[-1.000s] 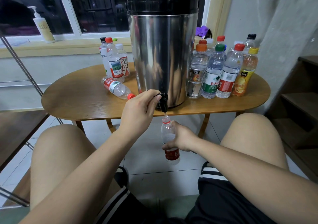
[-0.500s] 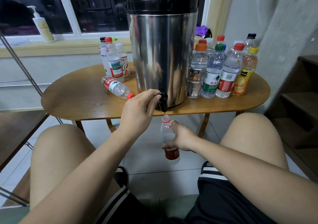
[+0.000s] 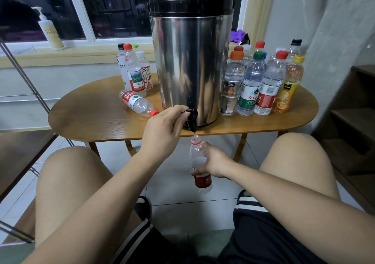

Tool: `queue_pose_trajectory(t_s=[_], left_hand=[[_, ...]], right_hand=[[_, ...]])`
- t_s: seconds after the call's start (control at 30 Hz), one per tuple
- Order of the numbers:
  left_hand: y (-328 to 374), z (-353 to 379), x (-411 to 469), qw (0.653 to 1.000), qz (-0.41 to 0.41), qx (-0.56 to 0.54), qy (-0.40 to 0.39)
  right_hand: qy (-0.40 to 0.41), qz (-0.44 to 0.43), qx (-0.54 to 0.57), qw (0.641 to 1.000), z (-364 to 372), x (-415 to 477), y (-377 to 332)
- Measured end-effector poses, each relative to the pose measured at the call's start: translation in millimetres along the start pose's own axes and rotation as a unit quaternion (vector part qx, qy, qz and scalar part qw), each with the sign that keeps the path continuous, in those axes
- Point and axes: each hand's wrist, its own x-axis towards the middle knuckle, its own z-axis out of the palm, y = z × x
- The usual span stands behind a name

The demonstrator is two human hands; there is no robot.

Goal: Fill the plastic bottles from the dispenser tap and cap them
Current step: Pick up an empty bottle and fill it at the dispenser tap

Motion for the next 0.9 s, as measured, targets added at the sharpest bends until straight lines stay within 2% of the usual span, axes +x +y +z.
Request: queue_pose_trajectory(t_s=[0.3, 0.9], left_hand=[[-4.0, 1.0, 0.5, 0.998, 0.038, 0.052, 0.021], [-1.9, -1.3, 0.8, 0.998, 0.030, 0.058, 0.012]], right_hand=[[0.002, -0.010, -0.005, 1.000, -1.5, -2.8, -1.1], [0.002, -0.003, -0.016, 1.000, -1.4, -3.0, -2.9]])
